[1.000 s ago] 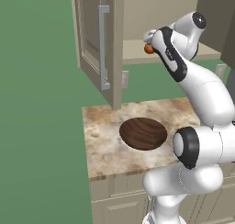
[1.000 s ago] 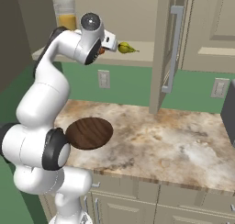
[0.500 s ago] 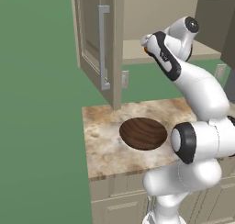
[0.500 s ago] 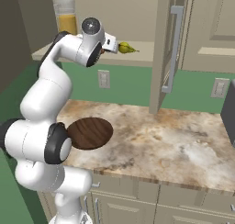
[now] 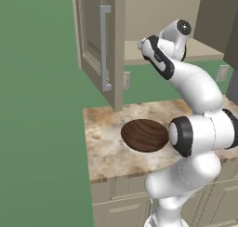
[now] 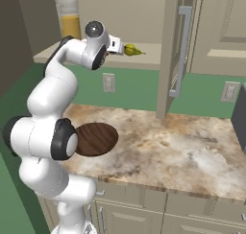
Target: Open the cabinet. Pick the tangerine and pear from the cabinet and place them into the bowl. Then close the cabinet.
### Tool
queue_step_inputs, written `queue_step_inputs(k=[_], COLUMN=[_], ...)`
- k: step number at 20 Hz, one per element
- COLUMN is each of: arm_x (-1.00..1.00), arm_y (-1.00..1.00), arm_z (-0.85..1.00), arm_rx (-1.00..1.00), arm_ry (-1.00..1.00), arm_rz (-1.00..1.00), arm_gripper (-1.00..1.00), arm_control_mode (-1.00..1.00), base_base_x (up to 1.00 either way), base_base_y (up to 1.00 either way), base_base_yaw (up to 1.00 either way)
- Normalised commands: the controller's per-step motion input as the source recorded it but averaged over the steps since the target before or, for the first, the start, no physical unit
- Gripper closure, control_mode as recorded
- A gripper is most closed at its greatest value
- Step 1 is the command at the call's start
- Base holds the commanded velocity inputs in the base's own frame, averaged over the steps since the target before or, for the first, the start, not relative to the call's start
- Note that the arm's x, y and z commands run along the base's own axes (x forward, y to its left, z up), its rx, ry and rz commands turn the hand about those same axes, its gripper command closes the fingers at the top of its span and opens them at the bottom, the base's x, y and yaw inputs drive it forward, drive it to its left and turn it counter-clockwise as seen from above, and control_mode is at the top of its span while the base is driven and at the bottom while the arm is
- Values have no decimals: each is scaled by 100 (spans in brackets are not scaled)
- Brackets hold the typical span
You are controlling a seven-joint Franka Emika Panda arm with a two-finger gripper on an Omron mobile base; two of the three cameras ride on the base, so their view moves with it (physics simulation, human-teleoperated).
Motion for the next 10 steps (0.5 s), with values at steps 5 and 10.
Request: queue_step_inputs(k=[5,10], arm_x=[1,-50], arm_y=[0,0], arm_z=[0,0], arm_rx=[0,0], arm_ry=[1,-1], arm_rz=[0,0], arm_gripper=[100,100], arm_control_mode=[-100,-100], base_base_x=[0,0], base_base_y=[0,0], base_base_yaw=[0,0])
